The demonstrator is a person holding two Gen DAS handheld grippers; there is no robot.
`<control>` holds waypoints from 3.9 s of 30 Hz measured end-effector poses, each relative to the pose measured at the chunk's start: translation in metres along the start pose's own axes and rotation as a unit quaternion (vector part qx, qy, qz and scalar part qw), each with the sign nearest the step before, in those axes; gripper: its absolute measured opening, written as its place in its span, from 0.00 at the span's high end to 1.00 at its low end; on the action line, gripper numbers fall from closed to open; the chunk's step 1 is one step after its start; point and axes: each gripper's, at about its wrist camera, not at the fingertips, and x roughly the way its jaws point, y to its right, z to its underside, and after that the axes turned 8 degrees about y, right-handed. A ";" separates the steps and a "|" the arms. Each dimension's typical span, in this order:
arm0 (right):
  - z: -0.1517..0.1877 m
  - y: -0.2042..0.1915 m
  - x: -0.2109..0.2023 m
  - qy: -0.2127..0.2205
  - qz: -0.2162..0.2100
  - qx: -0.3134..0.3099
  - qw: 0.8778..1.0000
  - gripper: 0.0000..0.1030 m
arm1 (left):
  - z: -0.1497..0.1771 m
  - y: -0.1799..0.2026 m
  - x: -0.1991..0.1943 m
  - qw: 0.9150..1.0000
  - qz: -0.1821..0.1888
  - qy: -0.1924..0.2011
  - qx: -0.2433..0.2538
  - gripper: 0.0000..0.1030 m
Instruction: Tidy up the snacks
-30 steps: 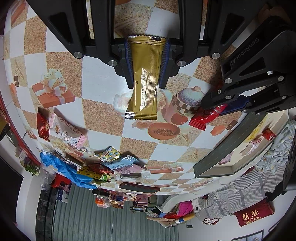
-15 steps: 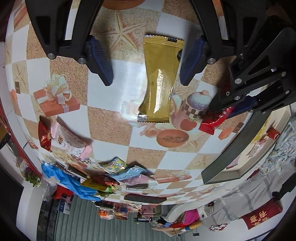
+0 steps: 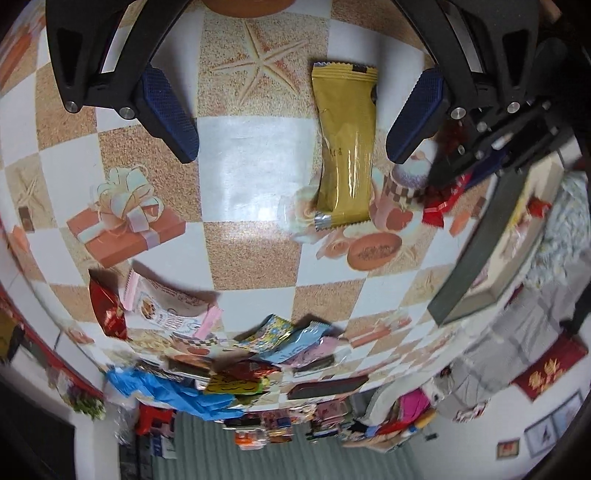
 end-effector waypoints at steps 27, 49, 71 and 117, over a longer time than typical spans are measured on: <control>0.002 -0.028 0.019 -0.042 0.079 -0.111 0.990 0.01 | 0.000 -0.005 0.000 1.000 0.003 0.002 -0.015 0.79; 0.010 -0.045 -0.021 -0.021 0.000 -0.084 0.996 0.77 | 0.002 0.001 -0.039 1.000 -0.021 0.001 0.019 0.79; 0.003 -0.160 -0.029 -0.010 -0.094 -0.148 0.984 0.77 | -0.005 -0.123 -0.095 0.994 -0.065 0.020 -0.082 0.79; -0.038 -0.292 0.102 -0.106 -0.088 -0.202 0.970 0.76 | -0.001 -0.228 -0.042 0.983 -0.078 -0.058 -0.156 0.77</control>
